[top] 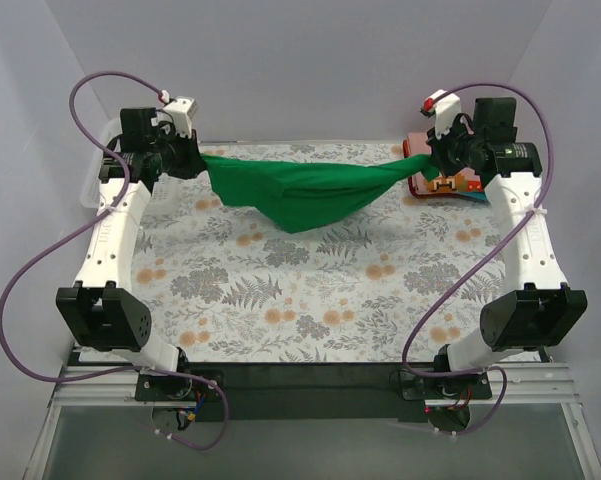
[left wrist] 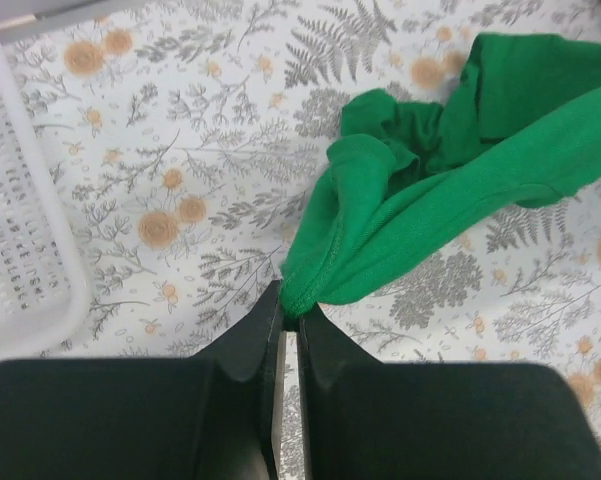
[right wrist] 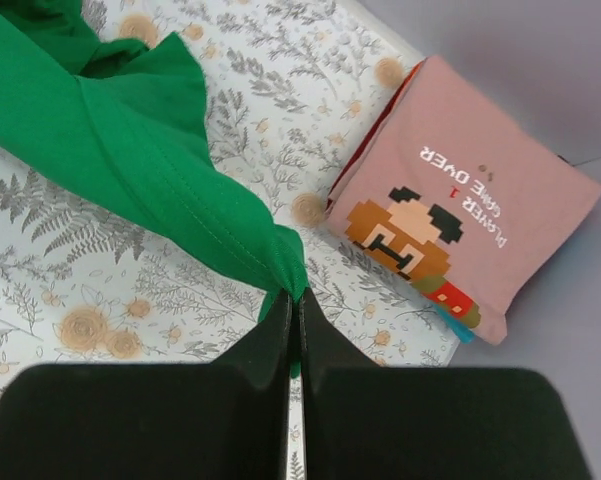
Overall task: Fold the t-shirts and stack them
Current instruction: Flatten the tshirt out
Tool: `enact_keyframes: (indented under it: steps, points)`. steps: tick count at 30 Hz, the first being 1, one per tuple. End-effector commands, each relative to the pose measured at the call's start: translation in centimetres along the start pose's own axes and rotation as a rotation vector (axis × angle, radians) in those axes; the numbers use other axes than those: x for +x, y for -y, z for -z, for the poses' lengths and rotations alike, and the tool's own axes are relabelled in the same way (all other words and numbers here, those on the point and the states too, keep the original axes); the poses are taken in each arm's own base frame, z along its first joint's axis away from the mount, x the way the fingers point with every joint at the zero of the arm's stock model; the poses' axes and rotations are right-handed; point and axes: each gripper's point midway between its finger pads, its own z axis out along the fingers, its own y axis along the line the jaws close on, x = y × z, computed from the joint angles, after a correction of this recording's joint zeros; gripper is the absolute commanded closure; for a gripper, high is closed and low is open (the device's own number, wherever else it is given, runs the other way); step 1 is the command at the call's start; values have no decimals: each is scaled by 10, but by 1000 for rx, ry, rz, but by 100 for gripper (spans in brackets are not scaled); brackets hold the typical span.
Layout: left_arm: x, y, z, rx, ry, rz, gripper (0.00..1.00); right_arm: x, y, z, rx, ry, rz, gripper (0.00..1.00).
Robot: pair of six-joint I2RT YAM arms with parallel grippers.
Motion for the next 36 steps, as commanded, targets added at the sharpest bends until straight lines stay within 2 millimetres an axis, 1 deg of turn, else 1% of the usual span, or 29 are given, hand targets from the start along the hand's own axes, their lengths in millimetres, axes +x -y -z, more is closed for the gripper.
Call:
enact_keyframes:
  steps: [1, 2, 3, 4, 5, 6, 8, 9, 10, 12, 13, 14, 15, 16, 17, 18, 19, 20, 21, 22, 23, 24, 26, 29, 31, 32, 34, 35, 36]
  points:
    - [-53, 11, 38, -2, 156, 19, 100, -40, 30, 35, 114, 115, -19, 99]
    - [-64, 11, 45, -16, 190, 24, 100, -54, 38, 50, 147, 158, -14, 99]
    - [-76, 11, 53, -31, 230, 28, 100, -59, 50, 63, 189, 179, -25, 99]
    - [-86, 10, 64, -57, 267, 32, 100, -67, 53, 75, 210, 209, -34, 99]
    - [-102, 12, 78, -69, 319, 37, 100, -81, 59, 91, 240, 252, -27, 99]
    - [-112, 11, 85, -83, 356, 40, 100, -87, 64, 101, 268, 275, -30, 99]
    - [-128, 13, 103, -107, 416, 47, 100, -102, 69, 125, 319, 330, -37, 99]
    - [-131, 14, 108, -111, 433, 47, 100, -107, 72, 133, 342, 352, -37, 99]
    - [-132, 15, 113, -114, 445, 46, 100, -112, 71, 148, 371, 378, -35, 99]
    - [-129, 23, 130, -110, 473, 32, 100, -112, 68, 159, 396, 396, -31, 99]
    - [-127, 26, 136, -109, 482, 24, 100, -116, 65, 178, 432, 426, -21, 99]
    - [-121, 33, 150, -106, 497, 11, 100, -114, 60, 194, 464, 446, -9, 99]
    - [-117, 37, 158, -105, 507, 0, 100, -114, 60, 194, 465, 446, -9, 99]
    - [-113, 40, 164, -108, 515, -7, 100, -114, 55, 213, 507, 473, 7, 99]
    - [-109, 44, 175, -112, 532, -15, 100, -112, 52, 222, 530, 486, 13, 99]
    - [-106, 49, 195, -131, 569, -25, 100, -111, 49, 232, 554, 504, 19, 99]
    - [-95, 49, 196, -139, 557, -16, 100, -110, 43, 251, 595, 533, 33, 99]
    - [-92, 50, 204, -153, 570, -16, 100, -110, 40, 260, 613, 549, 40, 99]
    - [-85, 50, 218, -187, 593, -10, 100, -110, 38, 269, 633, 562, 47, 99]
    - [-84, 51, 225, -196, 609, -7, 100, -110, 34, 283, 662, 585, 51, 99]
    - [-83, 51, 232, -211, 627, -10, 100, -111, 33, 289, 675, 594, 53, 99]
    - [-83, 54, 247, -228, 666, -16, 100, -111, 31, 293, 681, 601, 55, 99]
    - [-90, 57, 263, -240, 712, -30, 100, -114, 27, 300, 680, 621, 65, 99]
    - [-100, 61, 277, -245, 740, -32, 100, -117, 27, 296, 659, 622, 66, 99]
    - [-101, 64, 276, -227, 737, -38, 100, -119, 29, 292, 648, 623, 62, 99]
    - [-100, 63, 272, -222, 728, -39, 100, -121, 29, 291, 640, 626, 63, 99]
    - [-95, 60, 260, -213, 688, -26, 100, -120, 29, 279, 606, 612, 58, 99]
    - [-90, 57, 250, -211, 662, -14, 100, -117, 28, 271, 589, 602, 56, 99]
    - [-87, 56, 242, -205, 647, -5, 100, -106, 31, 248, 558, 555, 43, 99]
